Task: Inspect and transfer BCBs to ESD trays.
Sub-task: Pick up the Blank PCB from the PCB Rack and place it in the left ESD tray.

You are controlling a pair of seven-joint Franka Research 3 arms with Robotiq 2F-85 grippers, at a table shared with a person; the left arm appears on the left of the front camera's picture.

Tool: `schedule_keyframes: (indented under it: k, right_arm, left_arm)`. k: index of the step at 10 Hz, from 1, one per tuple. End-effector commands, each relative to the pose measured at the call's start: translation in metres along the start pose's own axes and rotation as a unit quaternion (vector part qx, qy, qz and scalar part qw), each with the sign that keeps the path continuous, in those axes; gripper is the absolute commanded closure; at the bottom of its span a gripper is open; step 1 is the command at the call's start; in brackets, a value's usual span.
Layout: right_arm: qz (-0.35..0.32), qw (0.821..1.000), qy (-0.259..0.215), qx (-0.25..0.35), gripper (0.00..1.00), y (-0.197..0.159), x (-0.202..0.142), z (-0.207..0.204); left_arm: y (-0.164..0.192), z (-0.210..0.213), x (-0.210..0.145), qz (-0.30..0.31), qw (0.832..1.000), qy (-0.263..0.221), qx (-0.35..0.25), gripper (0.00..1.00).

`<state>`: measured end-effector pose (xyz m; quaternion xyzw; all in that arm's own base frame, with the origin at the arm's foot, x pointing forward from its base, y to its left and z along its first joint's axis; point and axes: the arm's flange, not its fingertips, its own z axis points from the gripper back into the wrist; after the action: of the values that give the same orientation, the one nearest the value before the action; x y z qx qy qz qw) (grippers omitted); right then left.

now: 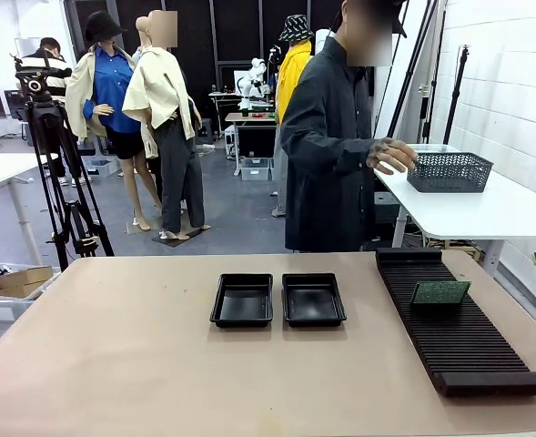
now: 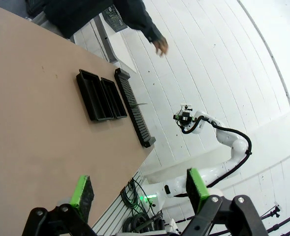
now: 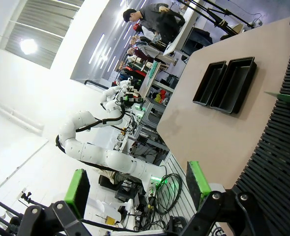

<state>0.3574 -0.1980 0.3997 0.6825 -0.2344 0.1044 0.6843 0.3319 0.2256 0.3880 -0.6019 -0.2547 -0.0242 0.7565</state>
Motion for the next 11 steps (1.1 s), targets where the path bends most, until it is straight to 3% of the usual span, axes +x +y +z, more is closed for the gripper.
schedule_keyframes:
  k: [1, 2, 6, 8, 11]
  right_arm:
    - [-0.001, 1.0, -0.001, -0.002, 0.0, -0.001, -0.001, 0.0]
    - [0.0, 1.0, 0.0, 0.0, 0.0, 0.0, 0.0, 0.0]
    - [0.045, 0.994, 0.03, -0.096, 0.0, 0.003, 0.052, -0.023]
    - [0.064, 0.984, 0.07, -0.153, 0.0, -0.004, 0.083, -0.036]
    - [0.109, 0.947, 0.181, -0.241, 0.0, -0.012, 0.126, -0.07]
  left_arm:
    - [-0.002, 0.001, 0.001, 0.002, 1.0, -0.001, 0.003, 0.0]
    - [-0.002, 0.001, 0.001, 0.002, 1.0, -0.001, 0.003, 0.0]
    - [-0.002, 0.001, 0.001, 0.002, 1.0, -0.001, 0.003, 0.0]
    - [-0.002, 0.001, 0.001, 0.002, 1.0, -0.001, 0.003, 0.0]
    - [-0.002, 0.001, 0.001, 0.002, 1.0, -0.001, 0.003, 0.0]
